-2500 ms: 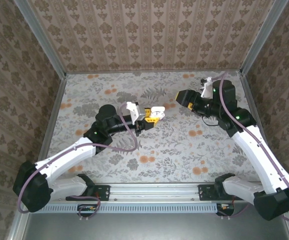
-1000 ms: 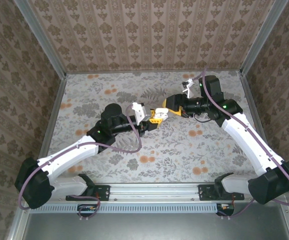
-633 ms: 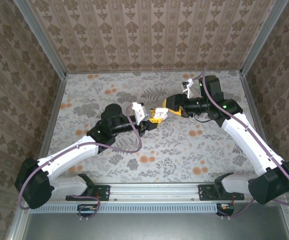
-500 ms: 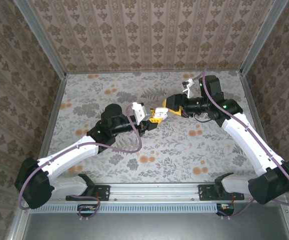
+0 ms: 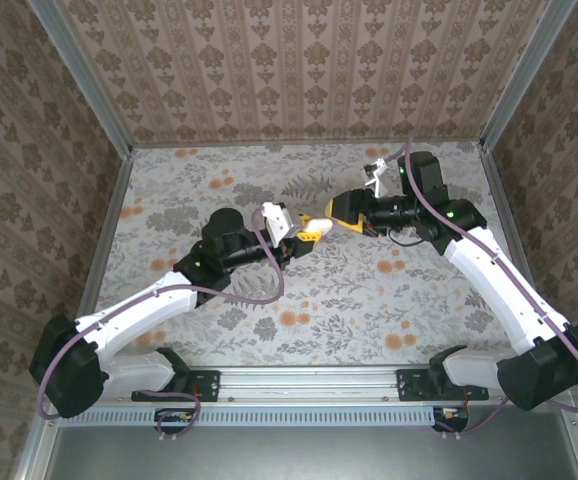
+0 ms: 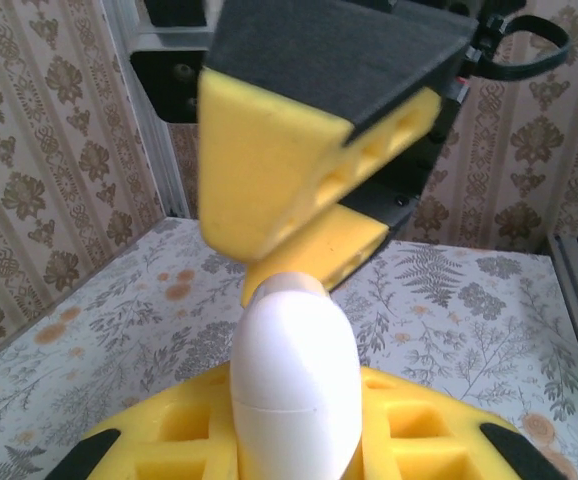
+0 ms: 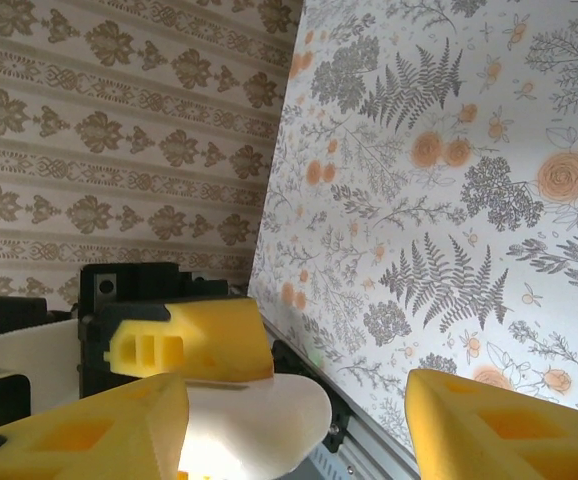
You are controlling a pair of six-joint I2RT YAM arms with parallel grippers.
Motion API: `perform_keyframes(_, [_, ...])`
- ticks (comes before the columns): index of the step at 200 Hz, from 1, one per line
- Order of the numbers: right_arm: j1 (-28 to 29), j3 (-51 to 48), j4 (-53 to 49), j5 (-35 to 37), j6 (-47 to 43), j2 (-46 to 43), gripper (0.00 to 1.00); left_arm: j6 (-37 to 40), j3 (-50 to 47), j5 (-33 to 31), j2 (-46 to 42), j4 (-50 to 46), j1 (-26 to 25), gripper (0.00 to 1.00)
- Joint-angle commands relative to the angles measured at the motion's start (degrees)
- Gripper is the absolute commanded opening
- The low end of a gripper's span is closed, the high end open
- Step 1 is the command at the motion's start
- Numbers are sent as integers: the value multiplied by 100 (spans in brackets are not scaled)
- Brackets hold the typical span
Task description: Insert wireless bluetooth earbuds into charging case
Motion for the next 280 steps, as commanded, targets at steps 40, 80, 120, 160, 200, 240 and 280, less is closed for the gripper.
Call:
perform_keyframes(40, [48, 57, -267, 498, -412, -407, 61, -528, -69, 57, -209, 679, 173, 4])
perform_keyframes(80, [45, -603, 716, 1445, -1310, -1258, 58, -1754, -70, 710, -213, 1074, 713, 5])
perform_keyframes(120, [71, -1032, 1449, 1048, -2326, -1570, 49, -2717, -11, 1628, 5, 1642, 1001, 5])
perform_keyframes(160, [241, -1199, 2195, 434, -2519, -1559, 47, -2878, 129, 1962, 149, 1802, 992, 6])
perform_keyframes(200, [533, -1102, 2373, 255, -2736, -1341, 47, -2964, 189, 2066, 191, 1852, 974, 6])
perform_keyframes(240, [606, -1005, 2316, 401, -2841, -1174, 48, -2892, 188, 2039, 167, 1752, 947, 6])
perform_keyframes(280, [611, -1016, 1767, 1778, -2697, -1379, 51, -2470, 155, 1282, 193, 476, 939, 6])
